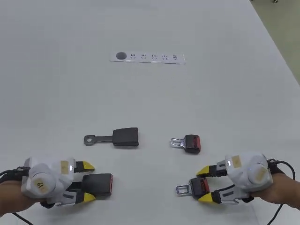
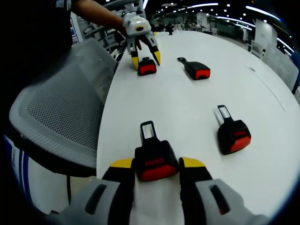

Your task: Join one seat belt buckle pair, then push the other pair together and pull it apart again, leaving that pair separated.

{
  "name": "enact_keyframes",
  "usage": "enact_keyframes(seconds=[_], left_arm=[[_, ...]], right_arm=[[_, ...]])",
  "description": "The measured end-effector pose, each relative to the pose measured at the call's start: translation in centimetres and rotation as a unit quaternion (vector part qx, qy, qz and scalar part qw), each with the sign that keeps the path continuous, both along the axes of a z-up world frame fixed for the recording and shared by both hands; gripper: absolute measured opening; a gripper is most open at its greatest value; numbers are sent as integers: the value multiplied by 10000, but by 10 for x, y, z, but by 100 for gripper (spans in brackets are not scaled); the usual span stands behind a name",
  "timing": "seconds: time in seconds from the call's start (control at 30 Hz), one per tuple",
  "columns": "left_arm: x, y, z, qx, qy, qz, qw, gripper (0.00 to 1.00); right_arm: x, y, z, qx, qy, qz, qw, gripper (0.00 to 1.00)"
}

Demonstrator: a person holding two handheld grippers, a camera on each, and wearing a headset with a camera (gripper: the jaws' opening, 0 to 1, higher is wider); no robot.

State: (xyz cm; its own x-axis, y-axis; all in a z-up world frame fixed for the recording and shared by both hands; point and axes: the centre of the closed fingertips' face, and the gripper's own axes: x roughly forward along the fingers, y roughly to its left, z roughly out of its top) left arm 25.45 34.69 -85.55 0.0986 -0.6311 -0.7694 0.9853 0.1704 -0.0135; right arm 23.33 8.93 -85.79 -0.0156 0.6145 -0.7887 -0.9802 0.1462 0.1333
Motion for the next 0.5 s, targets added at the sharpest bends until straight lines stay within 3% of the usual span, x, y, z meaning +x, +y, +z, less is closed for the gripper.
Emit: enact_keyframes(seconds=[0.07, 0.2, 0.5], left_arm=[[-6, -1, -2, 51, 12, -236, 9997, 35], [-2, -2, -3, 78, -18, -167, 9998, 35], [1, -2, -5, 266, -3, -360, 9990, 35]], right_arm=[[1, 0, 0, 21, -42, -49, 10000, 38], [3, 0, 0, 182, 13, -354, 9992, 37], [5, 3, -1, 70, -111, -450, 9989, 36]])
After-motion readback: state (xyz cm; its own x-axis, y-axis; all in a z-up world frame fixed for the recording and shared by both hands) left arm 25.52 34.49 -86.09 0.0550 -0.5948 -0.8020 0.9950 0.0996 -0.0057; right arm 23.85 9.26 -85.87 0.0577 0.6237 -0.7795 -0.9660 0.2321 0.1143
